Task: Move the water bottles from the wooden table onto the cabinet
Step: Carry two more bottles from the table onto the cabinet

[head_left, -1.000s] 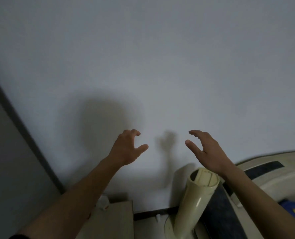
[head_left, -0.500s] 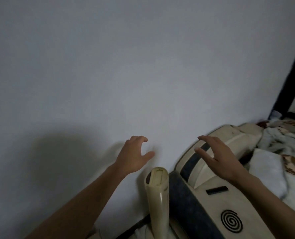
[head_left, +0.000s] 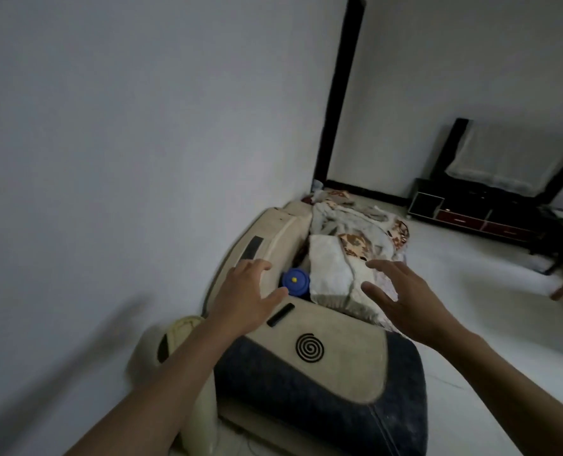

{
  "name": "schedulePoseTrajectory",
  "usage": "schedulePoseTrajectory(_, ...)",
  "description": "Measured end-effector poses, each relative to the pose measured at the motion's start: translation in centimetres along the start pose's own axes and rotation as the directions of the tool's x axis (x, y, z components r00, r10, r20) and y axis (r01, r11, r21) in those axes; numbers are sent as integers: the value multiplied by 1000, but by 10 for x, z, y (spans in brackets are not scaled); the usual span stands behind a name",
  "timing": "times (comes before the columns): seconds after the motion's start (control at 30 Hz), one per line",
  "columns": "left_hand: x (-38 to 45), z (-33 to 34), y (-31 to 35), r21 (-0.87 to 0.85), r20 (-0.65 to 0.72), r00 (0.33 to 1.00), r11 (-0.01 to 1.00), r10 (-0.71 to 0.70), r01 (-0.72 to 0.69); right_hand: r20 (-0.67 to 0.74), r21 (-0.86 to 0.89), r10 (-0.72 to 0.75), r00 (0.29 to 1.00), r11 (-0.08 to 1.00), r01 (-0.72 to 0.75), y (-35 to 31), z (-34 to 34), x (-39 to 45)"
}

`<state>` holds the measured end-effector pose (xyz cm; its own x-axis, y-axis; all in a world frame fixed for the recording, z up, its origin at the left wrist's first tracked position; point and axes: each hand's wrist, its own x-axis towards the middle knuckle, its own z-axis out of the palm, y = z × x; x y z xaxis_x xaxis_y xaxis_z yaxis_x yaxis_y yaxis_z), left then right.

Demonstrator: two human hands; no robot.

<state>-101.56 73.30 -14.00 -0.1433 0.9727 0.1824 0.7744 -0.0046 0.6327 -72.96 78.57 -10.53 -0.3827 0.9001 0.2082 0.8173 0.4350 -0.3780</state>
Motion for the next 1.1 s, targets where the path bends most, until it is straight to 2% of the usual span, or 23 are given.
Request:
schedulePoseTrajectory(0.13, 0, 28, 23, 1, 131, 988, 996, 86, -87, 17, -74, 161, 987, 984, -160, 12, -13, -62)
schedulePoseTrajectory(0.3, -8, 69, 92, -46, 251, 938, 971, 240, -236, -123, -109, 322, 939, 936, -336, 41, -54, -141)
schedulePoseTrajectory(0.6, -81, 152, 250, -78, 424, 763, 858, 489, -507, -340, 10, 537, 772, 823, -568, 97, -128, -320)
schedulePoseTrajectory(0.73, -138, 191, 320, -103, 510, 669, 811, 540, -576, -370, 2, 617, 695, 749, -663, 121, -160, -413)
schedulePoseTrajectory(0.87, -193, 226, 376, -163, 514, 598, 754, 615, -636, -391, 32, 684, 615, 678, -734, 135, -192, -490)
schedulePoseTrajectory(1.1, -242, 270, 434, -193, 585, 494, 702, 643, -686, -421, 141, 753, 506, 605, -784, 145, -214, -566)
